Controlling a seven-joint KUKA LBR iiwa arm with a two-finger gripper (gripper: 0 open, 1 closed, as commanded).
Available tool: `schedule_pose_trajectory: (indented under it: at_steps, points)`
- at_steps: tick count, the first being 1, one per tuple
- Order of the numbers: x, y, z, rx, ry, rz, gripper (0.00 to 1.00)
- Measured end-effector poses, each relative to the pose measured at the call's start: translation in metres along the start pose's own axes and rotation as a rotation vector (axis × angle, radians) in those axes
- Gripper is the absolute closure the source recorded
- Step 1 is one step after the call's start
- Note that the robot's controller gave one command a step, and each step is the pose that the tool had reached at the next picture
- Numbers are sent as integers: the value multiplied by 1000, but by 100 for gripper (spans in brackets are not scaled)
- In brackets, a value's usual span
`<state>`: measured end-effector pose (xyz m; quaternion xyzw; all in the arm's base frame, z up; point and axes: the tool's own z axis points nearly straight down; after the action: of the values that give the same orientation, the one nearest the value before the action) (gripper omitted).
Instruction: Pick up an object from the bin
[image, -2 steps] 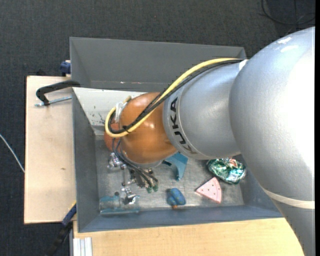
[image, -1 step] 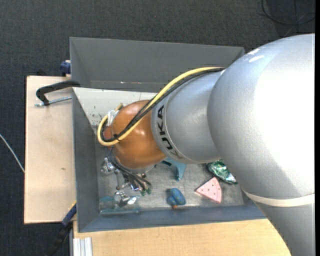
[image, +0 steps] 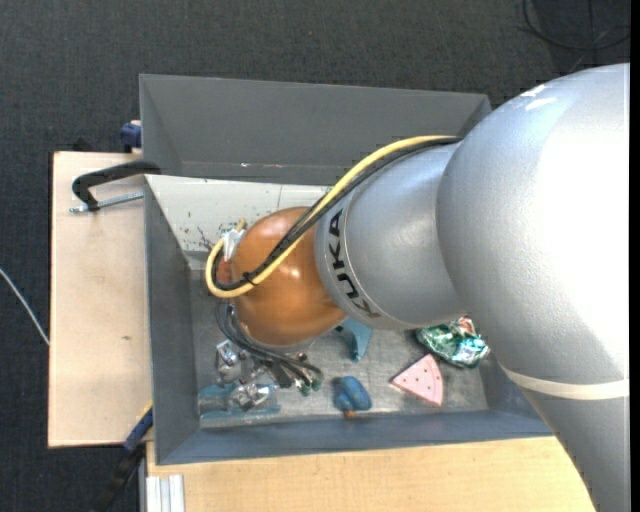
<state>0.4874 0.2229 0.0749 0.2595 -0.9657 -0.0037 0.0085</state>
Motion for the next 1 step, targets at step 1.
schedule_pose_trajectory:
  at_steps: [1]
  points:
    - [0, 0, 0, 0, 0, 0, 100]
